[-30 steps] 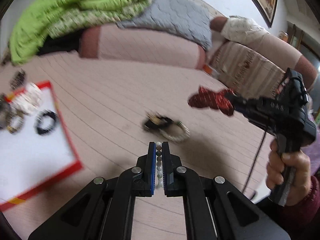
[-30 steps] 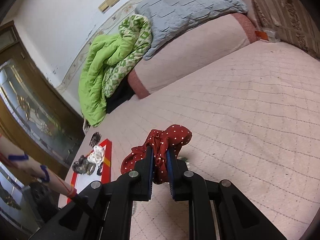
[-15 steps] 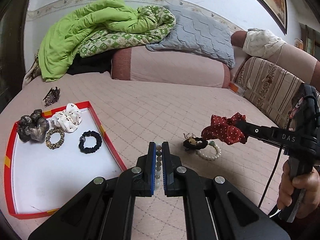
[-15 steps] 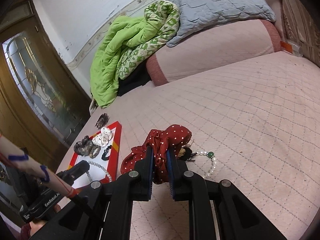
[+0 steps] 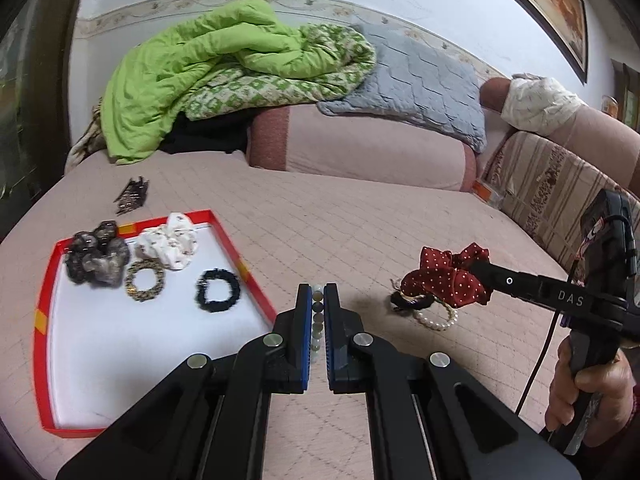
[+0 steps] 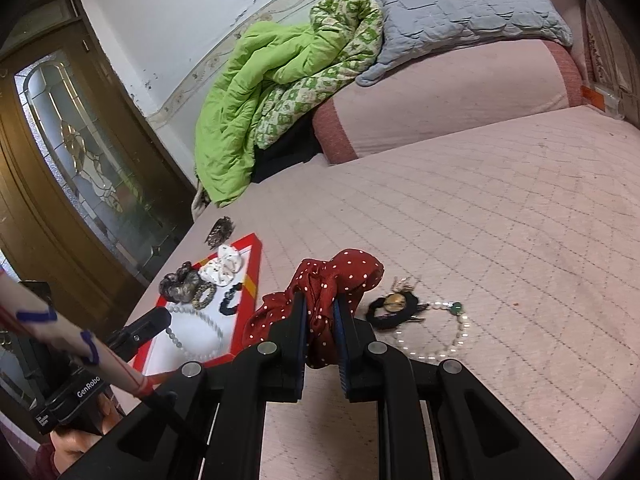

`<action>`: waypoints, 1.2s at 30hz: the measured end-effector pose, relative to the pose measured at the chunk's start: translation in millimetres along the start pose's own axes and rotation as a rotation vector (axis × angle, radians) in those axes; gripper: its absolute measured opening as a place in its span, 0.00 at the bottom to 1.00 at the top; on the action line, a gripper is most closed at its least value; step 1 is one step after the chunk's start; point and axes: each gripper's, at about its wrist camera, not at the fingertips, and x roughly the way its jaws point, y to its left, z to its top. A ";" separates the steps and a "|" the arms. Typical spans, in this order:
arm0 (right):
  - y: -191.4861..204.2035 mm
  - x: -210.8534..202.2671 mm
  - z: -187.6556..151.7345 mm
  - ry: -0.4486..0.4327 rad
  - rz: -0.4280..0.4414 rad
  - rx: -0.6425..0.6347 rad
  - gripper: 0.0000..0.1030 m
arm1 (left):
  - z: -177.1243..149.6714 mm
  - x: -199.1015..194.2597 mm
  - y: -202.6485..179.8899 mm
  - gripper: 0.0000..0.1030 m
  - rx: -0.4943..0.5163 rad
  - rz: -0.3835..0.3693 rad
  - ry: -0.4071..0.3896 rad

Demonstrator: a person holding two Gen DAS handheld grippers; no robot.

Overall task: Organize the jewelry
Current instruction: 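Carry the jade bracelet and red scrunchie over the white tray with both grippers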

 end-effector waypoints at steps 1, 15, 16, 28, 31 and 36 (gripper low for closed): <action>2.9 2.2 0.2 0.002 0.008 -0.002 0.15 | 1.4 -5.5 5.4 0.05 -0.010 0.014 -0.005; 63.4 59.0 -5.5 0.058 0.130 -0.055 0.15 | -0.1 -62.4 81.7 0.05 -0.144 0.157 -0.021; 67.4 61.0 -6.9 0.060 0.134 -0.062 0.15 | -0.7 -65.4 86.7 0.05 -0.155 0.162 -0.022; 67.9 66.1 -13.0 0.068 0.110 -0.076 0.15 | -1.9 -78.1 102.7 0.05 -0.192 0.173 -0.041; 68.4 65.7 -13.4 0.069 0.107 -0.081 0.15 | -2.0 -77.9 102.3 0.05 -0.191 0.173 -0.043; 68.5 65.3 -12.9 0.068 0.107 -0.081 0.15 | -1.0 -75.4 104.0 0.05 -0.196 0.172 -0.046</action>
